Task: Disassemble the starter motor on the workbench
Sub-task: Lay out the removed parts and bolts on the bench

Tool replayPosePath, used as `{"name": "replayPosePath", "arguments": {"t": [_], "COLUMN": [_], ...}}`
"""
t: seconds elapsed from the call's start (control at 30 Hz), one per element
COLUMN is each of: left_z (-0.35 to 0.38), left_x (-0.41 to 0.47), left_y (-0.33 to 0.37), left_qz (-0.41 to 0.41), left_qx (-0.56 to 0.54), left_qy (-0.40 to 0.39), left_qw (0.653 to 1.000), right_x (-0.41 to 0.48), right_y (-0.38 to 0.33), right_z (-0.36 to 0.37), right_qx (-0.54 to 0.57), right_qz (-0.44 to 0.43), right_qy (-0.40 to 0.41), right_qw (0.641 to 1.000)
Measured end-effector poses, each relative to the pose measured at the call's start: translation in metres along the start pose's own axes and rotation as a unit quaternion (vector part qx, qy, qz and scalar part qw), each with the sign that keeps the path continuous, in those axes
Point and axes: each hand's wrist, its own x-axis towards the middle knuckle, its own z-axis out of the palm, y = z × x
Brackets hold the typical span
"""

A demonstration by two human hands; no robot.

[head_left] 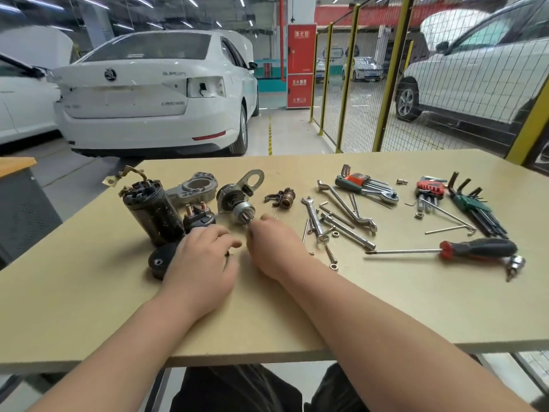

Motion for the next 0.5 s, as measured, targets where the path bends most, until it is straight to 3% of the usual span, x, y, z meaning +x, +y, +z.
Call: {"name": "replayPosePath", "arguments": {"t": [0.07,0.13,0.27,0.37,0.5], "left_z": [0.006,0.013,0.020,0.024,0.038], "left_x": [0.006,0.014,0.036,0.055,0.088], "left_y": [0.012,0.022,0.042,0.057,0.082], "left_qz": [0.004,0.008,-0.003,-0.029,-0.047], "left_qx": [0.007,0.012,0.008,-0.010,-0.004], "left_qy": [-0.020,-0.043,-0.059,-0.089,-0.135], "left_qw": [1.000,0.999,0.998,0.996,0.990], "right_x": [0.002,0.001,-0.010,-0.010,-0.009], "right_y": [0.021,0.054,0.093,0.100,0.119], "right_z": [-0.017,-0.039,-0.054,-0.042,-0.048], "right_qx": [0.014,-0.049,-0.131,-0.095,0.053], "right_qz": [0.061,0.141,0.226,0.242,0.311], "right_qy": [0.065,0.088,-0.012,-0.042,0.011], "right_qw": [0.996,0.985,0.965,0.965,0.949]}}
